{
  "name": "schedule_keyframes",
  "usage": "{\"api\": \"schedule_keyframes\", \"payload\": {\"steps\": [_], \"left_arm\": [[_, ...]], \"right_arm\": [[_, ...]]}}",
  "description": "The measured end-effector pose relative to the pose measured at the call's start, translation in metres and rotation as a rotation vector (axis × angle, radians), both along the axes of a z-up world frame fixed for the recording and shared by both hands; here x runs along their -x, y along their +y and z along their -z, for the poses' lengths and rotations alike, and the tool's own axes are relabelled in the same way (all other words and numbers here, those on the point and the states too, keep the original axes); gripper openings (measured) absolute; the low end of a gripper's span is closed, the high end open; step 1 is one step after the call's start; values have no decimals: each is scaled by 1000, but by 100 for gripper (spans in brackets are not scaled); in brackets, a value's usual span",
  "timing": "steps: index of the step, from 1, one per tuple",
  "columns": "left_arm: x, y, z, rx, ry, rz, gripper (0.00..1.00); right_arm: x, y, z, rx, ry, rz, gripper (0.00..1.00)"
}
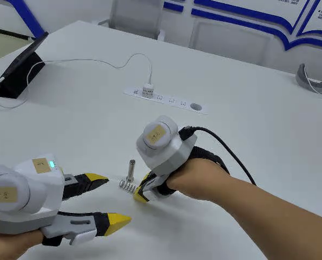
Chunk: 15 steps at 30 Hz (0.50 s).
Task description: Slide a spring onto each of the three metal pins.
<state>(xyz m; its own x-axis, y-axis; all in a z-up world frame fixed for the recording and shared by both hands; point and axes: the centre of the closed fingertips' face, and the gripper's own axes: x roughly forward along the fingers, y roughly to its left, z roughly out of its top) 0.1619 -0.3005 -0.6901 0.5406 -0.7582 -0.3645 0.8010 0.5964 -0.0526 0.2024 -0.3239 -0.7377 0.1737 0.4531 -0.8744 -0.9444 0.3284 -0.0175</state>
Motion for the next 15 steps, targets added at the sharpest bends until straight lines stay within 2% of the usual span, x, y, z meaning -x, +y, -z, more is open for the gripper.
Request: {"api": "schedule_keyframes", "payload": {"steps": [7,15], "left_arm": [[1,-3,0,-10,-2,14,55],[3,-8,0,-18,-3,37,53]], "right_arm": [[9,-4,-9,-4,3,-33,12],[23,-16,-29,-9,-5,-118,12]]}}
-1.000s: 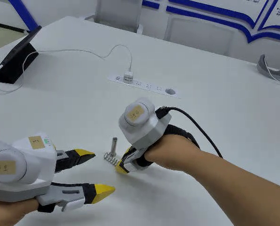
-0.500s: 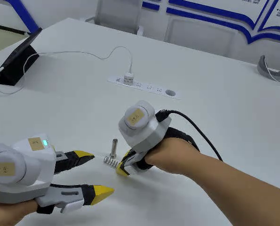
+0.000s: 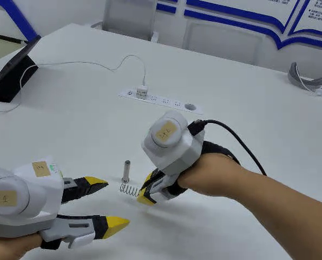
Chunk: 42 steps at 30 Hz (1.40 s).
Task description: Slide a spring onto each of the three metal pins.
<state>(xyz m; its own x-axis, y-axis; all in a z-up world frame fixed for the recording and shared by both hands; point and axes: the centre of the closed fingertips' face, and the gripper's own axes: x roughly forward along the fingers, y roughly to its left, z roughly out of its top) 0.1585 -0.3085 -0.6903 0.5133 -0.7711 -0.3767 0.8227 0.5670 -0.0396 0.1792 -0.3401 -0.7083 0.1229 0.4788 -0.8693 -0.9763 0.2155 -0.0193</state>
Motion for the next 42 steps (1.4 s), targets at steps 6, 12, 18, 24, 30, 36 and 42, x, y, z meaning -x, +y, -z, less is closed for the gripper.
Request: {"api": "schedule_keyframes", "payload": {"steps": [6,12,18,24,30,36,42], "left_arm": [[2,-7,-4,1,-8,21,50],[5,-15,-7,-3,-23,52,45],[10,-24,-10,-8,-39,95,38],[14,-30,-13,-13,-55,130,31],[18,-35,-13,-21,-68,163,22],[21,-37,-13,-30,-77,182,14],[22,-38,-12,-35,-80,189,12]], "right_arm": [[10,-6,-10,8,-7,-67,12],[25,-11,-17,11,-6,-171,12],[32,-16,-20,21,-12,-225,12],[38,-16,-24,23,-17,-273,12],[45,-15,-26,22,-20,-324,12],[48,-15,-26,31,-28,-355,12],[50,-15,-32,38,-36,-371,12]]}}
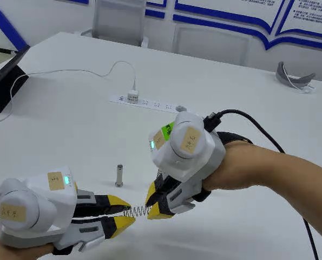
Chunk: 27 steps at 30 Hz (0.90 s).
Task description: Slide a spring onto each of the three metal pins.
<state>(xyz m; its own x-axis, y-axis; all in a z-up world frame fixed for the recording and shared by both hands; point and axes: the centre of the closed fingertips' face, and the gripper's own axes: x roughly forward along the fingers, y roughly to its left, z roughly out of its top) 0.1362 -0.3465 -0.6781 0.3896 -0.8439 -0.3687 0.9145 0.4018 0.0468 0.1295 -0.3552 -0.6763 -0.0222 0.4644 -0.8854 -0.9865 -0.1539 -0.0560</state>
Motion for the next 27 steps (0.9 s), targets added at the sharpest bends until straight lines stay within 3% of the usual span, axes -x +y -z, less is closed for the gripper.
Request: {"api": "schedule_keyframes", "payload": {"steps": [13,27], "left_arm": [[1,-1,-1,-2,1,3,12],[1,-2,-2,-2,-4,-4,11]], "right_arm": [[4,14,-25,-49,-25,-28,12],[4,27,-33,-83,-29,-26,12]]}}
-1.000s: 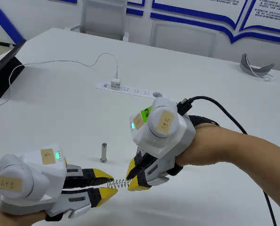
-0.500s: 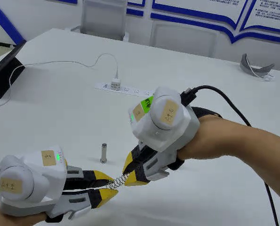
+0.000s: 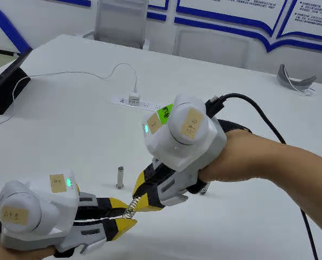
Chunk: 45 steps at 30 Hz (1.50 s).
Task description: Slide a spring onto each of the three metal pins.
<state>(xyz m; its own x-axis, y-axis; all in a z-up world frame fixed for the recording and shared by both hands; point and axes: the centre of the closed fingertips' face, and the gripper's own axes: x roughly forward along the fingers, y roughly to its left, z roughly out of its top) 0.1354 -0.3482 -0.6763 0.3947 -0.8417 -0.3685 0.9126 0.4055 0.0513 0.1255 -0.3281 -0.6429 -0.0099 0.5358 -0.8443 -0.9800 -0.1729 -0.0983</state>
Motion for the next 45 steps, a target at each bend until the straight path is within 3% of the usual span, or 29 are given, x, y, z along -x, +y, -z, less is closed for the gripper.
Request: {"api": "schedule_keyframes", "payload": {"steps": [8,21,45], "left_arm": [[-1,-1,-1,5,-2,-2,11],[-3,-1,0,16,-3,-15,12],[-12,19,0,42,17,-100,29]], "right_arm": [[1,9,-3,-20,8,5,12],[-1,10,-2,-7,6,5,12],[-17,5,-7,18,-20,26,12]]}}
